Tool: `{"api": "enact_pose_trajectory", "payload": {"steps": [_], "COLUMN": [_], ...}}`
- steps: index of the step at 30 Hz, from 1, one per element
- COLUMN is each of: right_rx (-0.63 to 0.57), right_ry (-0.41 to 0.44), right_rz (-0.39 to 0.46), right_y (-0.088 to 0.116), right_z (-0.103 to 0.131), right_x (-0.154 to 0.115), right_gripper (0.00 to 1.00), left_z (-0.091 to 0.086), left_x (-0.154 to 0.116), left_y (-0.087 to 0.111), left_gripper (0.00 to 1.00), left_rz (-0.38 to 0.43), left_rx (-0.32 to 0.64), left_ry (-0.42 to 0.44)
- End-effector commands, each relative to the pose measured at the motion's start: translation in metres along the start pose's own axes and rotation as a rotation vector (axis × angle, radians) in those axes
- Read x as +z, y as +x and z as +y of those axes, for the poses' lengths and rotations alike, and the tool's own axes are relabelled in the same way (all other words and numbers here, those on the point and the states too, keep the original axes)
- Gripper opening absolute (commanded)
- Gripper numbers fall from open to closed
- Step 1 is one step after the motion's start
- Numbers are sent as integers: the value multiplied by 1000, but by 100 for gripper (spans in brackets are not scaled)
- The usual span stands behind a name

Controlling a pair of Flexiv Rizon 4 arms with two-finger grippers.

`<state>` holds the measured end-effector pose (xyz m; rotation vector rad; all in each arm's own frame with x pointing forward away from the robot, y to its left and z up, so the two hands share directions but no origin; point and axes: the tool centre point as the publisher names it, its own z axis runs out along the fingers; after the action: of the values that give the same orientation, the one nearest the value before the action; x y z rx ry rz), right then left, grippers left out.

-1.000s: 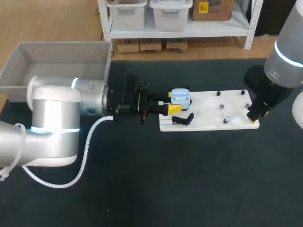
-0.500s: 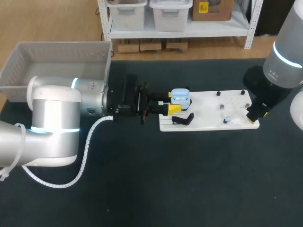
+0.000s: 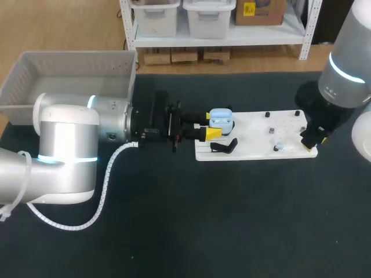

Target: Pick up each earbud case from the left stands, insert the matching earbuds, close the lid, and place the case in the box.

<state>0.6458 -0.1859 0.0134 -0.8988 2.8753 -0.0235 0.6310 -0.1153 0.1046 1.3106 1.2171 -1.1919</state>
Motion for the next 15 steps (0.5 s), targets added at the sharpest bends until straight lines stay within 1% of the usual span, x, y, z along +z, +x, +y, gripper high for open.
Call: {"api": "enact_pose_trajectory", "payload": {"steps": [1, 7, 10, 11, 13, 15], "right_rx": [3, 5, 4, 4, 4, 3], "right_ry": [5, 3, 4, 4, 5, 6], "right_rz": [-3, 0, 1, 1, 1, 0], "right_y": [1, 2, 2, 2, 2, 2], "right_z": [0, 0, 0, 0, 0, 0], "right_x": [1, 2, 2, 2, 2, 2], "right_gripper": [35, 31, 21, 20, 10, 3], "left_z": [-2, -2, -2, -2, -2, -2], "left_x": [0, 0, 0, 0, 0, 0], "left_y": [1, 1, 1, 1, 1, 1], "left_gripper": [0, 0, 0, 0, 0, 0], "left_rz": [-3, -3, -3, -3, -3, -3], "left_rx": [3, 3, 3, 3, 3, 3], "left_ry": [-8, -8, -8, -8, -8, -8]}}
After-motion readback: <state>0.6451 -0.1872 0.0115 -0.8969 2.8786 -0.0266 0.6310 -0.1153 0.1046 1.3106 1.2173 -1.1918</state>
